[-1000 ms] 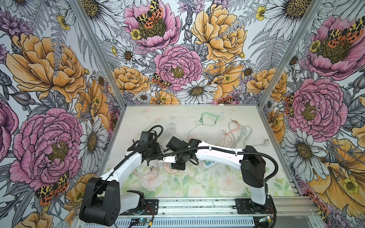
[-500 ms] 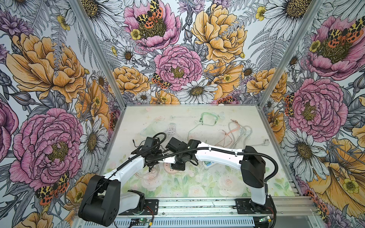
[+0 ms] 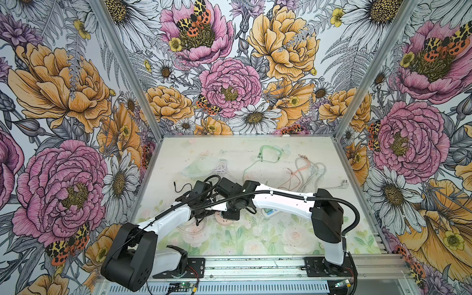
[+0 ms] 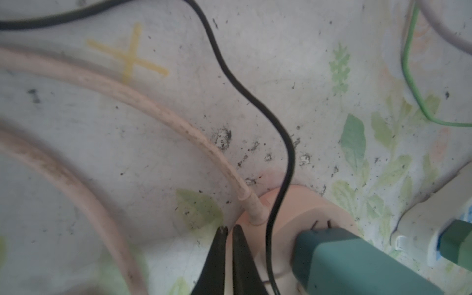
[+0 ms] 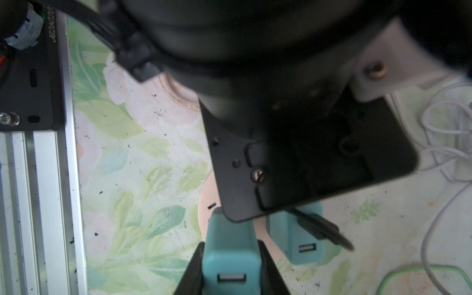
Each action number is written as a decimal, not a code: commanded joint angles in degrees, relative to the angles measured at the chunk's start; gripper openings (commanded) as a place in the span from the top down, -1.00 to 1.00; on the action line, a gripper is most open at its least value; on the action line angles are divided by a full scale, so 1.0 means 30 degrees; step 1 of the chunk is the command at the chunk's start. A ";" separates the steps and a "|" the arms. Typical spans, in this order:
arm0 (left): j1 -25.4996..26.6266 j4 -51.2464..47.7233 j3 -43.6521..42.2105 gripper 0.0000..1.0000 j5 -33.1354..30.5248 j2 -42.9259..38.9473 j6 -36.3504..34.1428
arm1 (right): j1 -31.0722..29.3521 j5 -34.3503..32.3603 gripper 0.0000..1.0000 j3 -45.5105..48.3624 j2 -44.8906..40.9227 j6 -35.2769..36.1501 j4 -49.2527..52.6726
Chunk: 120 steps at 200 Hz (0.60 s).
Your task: Insert the plug
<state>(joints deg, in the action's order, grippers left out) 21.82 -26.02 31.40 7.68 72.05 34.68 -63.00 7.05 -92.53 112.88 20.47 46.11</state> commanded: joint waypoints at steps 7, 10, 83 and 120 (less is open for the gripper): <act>0.0483 0.1234 -0.0776 0.80 0.0932 0.0010 0.0988 | -0.0137 -0.0298 1.00 0.0022 -0.0185 -0.0063 -0.0031; 0.0496 0.1350 -0.0835 0.79 0.0996 0.0007 0.1040 | -0.0135 -0.0291 1.00 0.0049 -0.0193 -0.0056 -0.0045; -0.1238 -0.0896 -0.0164 0.77 0.1028 -0.2299 -0.0070 | -0.0166 -0.0763 1.00 0.0755 -0.0376 0.0032 -0.0038; -0.1793 -0.3236 0.1163 0.70 0.0017 -0.3526 -0.0577 | -0.0186 -0.0914 1.00 0.0770 -0.0500 -0.0056 0.0012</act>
<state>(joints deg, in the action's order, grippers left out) 16.86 -30.98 31.57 9.37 63.48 35.07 -63.09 5.15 -90.48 112.86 20.62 46.94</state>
